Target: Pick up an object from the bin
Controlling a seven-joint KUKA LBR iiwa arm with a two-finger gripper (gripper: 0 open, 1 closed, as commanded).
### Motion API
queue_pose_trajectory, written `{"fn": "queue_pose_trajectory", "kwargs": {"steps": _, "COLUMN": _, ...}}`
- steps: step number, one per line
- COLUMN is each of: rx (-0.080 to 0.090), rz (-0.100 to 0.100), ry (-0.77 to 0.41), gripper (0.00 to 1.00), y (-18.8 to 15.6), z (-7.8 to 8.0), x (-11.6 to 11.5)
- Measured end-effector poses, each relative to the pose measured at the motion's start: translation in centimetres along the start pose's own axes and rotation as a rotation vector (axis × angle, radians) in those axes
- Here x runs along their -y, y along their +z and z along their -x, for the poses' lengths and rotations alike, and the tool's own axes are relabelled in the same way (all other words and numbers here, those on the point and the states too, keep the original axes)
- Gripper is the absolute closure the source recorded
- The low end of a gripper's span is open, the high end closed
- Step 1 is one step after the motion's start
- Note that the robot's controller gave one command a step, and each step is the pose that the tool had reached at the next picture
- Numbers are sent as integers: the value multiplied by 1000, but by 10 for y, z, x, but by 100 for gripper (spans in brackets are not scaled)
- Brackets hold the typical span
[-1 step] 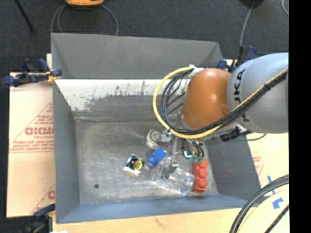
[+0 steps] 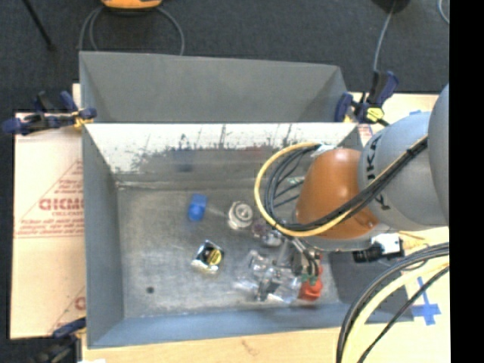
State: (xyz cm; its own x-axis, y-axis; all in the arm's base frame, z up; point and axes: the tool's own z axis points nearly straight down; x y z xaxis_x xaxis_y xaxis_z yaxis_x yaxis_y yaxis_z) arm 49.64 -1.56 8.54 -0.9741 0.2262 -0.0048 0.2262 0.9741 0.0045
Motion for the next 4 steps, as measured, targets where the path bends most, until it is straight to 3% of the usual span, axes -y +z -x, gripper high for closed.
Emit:
{"fn": "queue_pose_trajectory", "kwargs": {"steps": 1, "rx": -1, "rz": -4, "ry": 150, "gripper": 0, "y": -15, "z": 4, "x": 41}}
{"fn": "queue_pose_trajectory", "kwargs": {"steps": 2, "rx": -6, "rz": -5, "ry": 533, "gripper": 0, "y": -14, "z": -17, "x": 11}}
{"fn": "queue_pose_trajectory", "kwargs": {"steps": 3, "rx": -17, "rz": -3, "ry": 699, "gripper": 0, "y": 9, "z": -9, "x": 14}}
{"fn": "queue_pose_trajectory", "kwargs": {"steps": 4, "rx": -1, "rz": -4, "ry": 940, "gripper": 0, "y": 9, "z": -16, "x": 6}}
